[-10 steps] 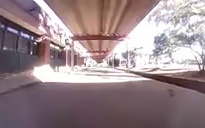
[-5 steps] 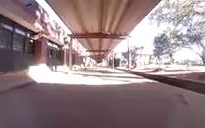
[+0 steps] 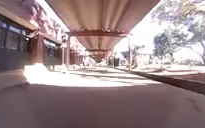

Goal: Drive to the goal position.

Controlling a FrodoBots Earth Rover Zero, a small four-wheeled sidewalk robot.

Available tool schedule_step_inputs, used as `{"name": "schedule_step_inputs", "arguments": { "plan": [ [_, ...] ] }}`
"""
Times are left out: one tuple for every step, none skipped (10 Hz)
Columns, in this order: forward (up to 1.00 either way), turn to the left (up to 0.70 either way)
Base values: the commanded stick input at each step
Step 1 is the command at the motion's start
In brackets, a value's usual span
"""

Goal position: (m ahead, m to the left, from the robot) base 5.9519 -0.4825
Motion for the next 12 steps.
{"name": "schedule_step_inputs", "arguments": {
  "plan": [
    [0.70,0.00],
    [0.70,0.00],
    [0.70,0.00],
    [0.70,0.00],
    [0.70,0.00],
    [0.70,0.00],
    [0.70,0.00],
    [0.70,0.00],
    [0.70,0.00],
    [0.70,0.00],
    [0.70,0.00],
    [0.70,0.00]
  ]
}}
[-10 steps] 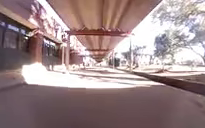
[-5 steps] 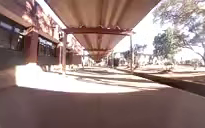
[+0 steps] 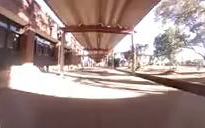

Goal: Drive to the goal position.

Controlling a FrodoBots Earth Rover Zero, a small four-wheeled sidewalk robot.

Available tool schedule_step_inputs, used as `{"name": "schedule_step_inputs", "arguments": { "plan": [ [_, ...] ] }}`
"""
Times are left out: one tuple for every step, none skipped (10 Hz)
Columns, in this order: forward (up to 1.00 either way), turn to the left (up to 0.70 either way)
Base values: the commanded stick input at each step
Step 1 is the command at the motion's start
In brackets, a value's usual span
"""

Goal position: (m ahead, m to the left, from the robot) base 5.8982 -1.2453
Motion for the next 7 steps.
{"name": "schedule_step_inputs", "arguments": {
  "plan": [
    [0.70,0.00],
    [0.70,0.00],
    [0.70,0.00],
    [0.70,0.00],
    [0.70,0.00],
    [0.70,0.00],
    [0.70,0.00]
  ]
}}
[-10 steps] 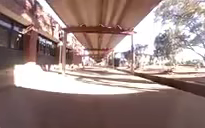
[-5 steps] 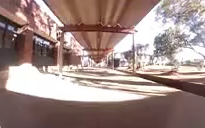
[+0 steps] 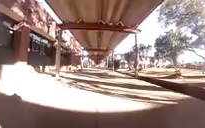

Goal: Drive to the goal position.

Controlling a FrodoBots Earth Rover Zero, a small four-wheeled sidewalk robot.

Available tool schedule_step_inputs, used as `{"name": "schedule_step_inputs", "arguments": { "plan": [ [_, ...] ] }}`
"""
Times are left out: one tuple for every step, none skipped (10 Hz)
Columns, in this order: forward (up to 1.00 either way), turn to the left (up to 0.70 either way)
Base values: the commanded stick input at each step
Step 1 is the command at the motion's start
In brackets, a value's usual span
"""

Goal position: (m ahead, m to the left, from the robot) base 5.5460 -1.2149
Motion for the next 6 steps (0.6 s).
{"name": "schedule_step_inputs", "arguments": {
  "plan": [
    [0.70,0.00],
    [0.70,0.00],
    [0.70,0.00],
    [0.70,0.00],
    [0.70,0.00],
    [0.70,0.00]
  ]
}}
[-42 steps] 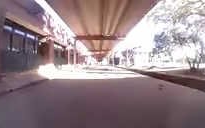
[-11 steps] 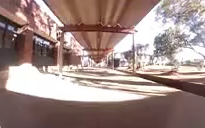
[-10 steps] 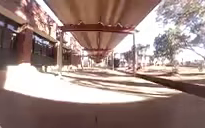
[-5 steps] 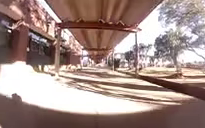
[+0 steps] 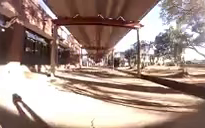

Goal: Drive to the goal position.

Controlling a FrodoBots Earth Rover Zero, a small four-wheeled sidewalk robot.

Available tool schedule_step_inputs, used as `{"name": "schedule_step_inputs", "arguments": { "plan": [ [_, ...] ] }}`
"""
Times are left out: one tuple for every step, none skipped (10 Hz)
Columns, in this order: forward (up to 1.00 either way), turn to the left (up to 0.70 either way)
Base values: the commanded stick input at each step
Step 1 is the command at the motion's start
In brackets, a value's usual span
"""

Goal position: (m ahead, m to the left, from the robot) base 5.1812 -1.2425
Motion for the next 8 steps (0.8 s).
{"name": "schedule_step_inputs", "arguments": {
  "plan": [
    [0.70,0.00],
    [0.70,0.00],
    [0.70,0.00],
    [0.70,0.00],
    [0.70,0.00],
    [0.70,0.00],
    [0.70,0.00],
    [0.70,0.00]
  ]
}}
